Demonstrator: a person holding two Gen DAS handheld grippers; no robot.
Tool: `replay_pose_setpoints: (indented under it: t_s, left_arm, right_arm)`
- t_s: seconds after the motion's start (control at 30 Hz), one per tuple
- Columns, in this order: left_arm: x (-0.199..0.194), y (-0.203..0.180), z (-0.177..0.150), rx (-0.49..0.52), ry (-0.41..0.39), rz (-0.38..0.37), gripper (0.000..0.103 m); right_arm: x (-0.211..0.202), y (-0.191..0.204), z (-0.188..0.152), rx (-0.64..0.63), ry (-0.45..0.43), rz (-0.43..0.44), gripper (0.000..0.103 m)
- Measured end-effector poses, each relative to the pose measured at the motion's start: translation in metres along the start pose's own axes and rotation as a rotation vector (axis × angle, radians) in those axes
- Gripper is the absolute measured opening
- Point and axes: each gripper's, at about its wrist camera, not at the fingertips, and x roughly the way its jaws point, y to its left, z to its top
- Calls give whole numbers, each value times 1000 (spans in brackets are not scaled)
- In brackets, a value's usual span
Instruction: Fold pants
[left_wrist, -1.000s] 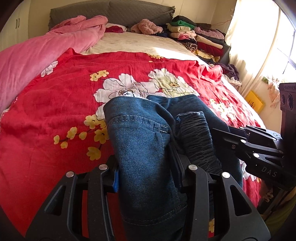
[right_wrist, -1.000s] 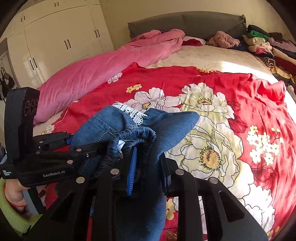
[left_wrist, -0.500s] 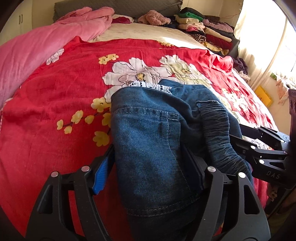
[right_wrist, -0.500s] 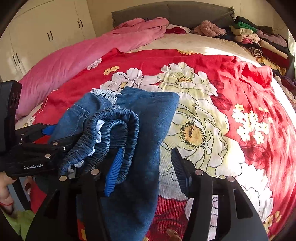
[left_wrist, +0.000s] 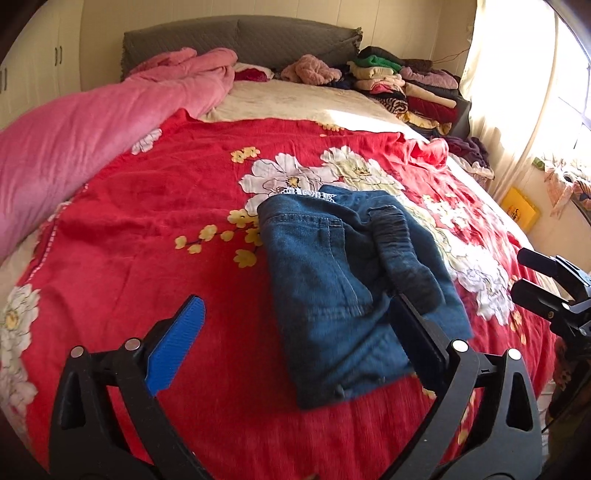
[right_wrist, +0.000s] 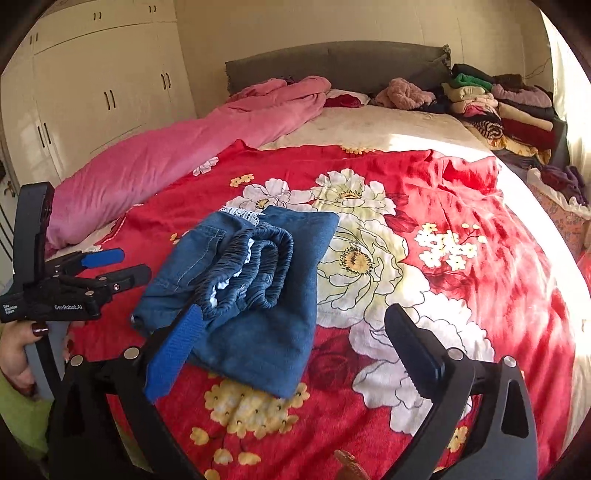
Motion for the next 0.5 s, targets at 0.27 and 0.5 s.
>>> replay_pose_setpoints:
  t_s: [0.27, 0.5]
  left_arm:
    - [-39, 1, -28, -20, -37, 16, 94]
    - [-55, 3, -47, -33, -27, 15, 94]
  right_arm:
    - [-33, 9, -22, 19, -30, -38, 98]
    - [-46, 16, -40, 33, -12, -48, 98]
